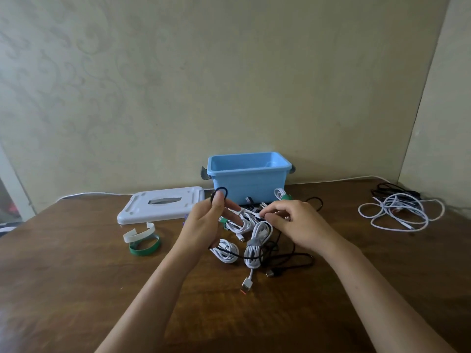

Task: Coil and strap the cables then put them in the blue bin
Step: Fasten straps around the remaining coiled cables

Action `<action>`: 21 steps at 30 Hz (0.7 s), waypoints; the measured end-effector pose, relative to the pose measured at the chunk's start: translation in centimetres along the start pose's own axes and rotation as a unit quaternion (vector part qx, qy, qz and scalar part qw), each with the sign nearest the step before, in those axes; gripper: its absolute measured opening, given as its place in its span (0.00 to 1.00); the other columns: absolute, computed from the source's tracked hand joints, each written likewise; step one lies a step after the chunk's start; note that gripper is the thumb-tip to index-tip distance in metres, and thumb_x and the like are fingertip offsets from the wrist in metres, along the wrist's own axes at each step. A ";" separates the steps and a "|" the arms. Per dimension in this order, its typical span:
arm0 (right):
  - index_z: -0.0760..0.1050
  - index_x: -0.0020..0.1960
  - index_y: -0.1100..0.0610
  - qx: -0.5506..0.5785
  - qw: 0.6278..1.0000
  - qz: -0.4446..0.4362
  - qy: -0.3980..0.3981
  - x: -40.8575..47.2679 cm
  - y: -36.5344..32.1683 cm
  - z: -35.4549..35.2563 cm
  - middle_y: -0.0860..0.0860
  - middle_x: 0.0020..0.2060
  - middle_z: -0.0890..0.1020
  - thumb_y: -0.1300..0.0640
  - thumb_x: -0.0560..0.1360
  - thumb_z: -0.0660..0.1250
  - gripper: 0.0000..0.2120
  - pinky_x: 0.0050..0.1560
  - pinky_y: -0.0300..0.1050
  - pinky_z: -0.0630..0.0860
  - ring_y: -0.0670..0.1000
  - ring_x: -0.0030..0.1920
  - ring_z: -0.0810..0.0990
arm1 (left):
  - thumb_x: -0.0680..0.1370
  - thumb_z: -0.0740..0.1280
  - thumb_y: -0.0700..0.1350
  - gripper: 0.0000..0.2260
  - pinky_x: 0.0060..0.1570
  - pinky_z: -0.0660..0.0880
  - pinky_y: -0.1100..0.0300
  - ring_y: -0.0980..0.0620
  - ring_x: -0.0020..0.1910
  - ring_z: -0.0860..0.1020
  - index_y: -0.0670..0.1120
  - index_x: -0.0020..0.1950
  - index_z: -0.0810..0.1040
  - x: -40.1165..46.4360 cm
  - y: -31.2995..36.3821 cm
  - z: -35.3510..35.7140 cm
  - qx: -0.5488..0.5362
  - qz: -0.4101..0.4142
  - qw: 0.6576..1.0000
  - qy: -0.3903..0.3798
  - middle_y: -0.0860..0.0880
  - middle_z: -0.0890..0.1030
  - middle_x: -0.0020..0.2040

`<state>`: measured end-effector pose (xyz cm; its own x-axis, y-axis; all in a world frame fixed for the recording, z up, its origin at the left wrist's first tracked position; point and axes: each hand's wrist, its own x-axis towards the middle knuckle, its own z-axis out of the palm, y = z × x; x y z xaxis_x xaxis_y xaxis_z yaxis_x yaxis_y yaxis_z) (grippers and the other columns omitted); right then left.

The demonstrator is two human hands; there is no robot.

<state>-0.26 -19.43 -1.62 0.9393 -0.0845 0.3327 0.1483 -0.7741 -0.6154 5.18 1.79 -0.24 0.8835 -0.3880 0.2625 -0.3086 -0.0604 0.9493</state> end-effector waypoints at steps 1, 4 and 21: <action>0.82 0.55 0.40 0.007 1.000 0.004 -0.007 0.0 -0.1 0.1 0.37 0.53 0.83 0.51 0.82 0.66 0.08 0.48 0.40 0.75 0.38 0.53 0.80 | 0.86 0.51 0.54 0.24 0.21 0.62 0.63 0.55 0.20 0.66 0.40 0.49 0.81 0.0 -0.1 0.3 0.029 0.001 1.000 -0.003 0.43 0.86 0.41; 0.81 0.55 0.37 0.007 0.999 0.003 -0.040 -0.2 -0.5 -0.4 0.38 0.56 0.82 0.56 0.81 0.65 0.14 0.55 0.47 0.80 0.42 0.57 0.81 | 0.86 0.53 0.51 0.23 0.23 0.65 0.72 0.61 0.22 0.73 0.37 0.48 0.81 -0.1 -0.4 1.1 0.073 0.017 0.997 -0.014 0.41 0.86 0.40; 0.86 0.56 0.50 0.194 0.969 0.045 -0.144 -1.8 2.3 -6.0 0.52 0.52 0.87 0.70 0.78 0.68 0.18 0.45 0.40 0.80 0.46 0.56 0.84 | 0.85 0.54 0.55 0.19 0.51 0.76 0.60 0.61 0.42 0.81 0.48 0.48 0.80 0.0 -1.7 0.7 0.301 0.061 0.949 -0.071 0.57 0.85 0.36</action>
<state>-3.45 -24.82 0.66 0.9929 0.0820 0.0857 0.1145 -0.4729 -0.8736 5.48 1.26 -2.02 0.7851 -0.5435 0.2969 -0.5885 -0.5052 0.6313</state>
